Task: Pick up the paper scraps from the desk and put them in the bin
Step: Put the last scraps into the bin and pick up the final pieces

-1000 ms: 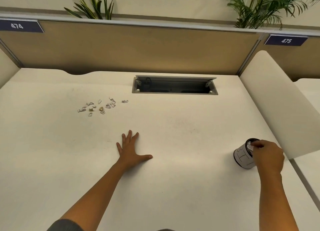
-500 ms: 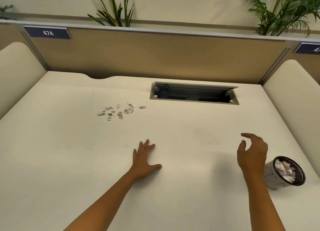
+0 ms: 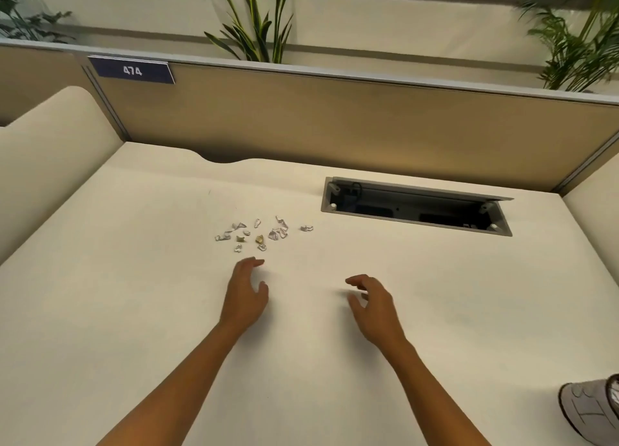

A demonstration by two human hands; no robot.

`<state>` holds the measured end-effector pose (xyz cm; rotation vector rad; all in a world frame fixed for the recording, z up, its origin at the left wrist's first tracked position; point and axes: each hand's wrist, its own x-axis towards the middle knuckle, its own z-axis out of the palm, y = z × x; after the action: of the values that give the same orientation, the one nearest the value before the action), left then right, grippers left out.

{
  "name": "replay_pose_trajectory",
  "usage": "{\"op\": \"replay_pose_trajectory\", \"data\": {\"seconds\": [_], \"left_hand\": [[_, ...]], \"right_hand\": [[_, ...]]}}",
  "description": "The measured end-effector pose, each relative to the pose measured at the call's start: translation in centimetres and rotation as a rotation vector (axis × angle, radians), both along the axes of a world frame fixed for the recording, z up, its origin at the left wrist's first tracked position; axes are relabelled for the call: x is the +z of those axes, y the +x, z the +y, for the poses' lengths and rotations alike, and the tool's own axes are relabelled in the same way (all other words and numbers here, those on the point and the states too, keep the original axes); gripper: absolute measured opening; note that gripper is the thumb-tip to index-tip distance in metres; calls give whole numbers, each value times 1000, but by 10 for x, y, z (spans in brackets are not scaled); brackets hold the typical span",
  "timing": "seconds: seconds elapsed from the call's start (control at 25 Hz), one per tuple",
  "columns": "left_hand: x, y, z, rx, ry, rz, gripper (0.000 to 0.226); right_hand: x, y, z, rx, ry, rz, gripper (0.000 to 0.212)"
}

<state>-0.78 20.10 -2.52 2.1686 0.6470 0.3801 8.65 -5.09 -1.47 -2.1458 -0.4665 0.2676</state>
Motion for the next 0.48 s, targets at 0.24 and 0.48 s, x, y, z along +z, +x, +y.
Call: {"op": "replay_pose_trajectory", "data": {"seconds": [0.24,0.48], "left_hand": [[1,51,66,37,-13,216,85],[-7,80,86,5,-18,351,118]], "right_hand": [[-12,20,77,188,-200,48,61],[-14,63,138,209,-258,114,110]]}}
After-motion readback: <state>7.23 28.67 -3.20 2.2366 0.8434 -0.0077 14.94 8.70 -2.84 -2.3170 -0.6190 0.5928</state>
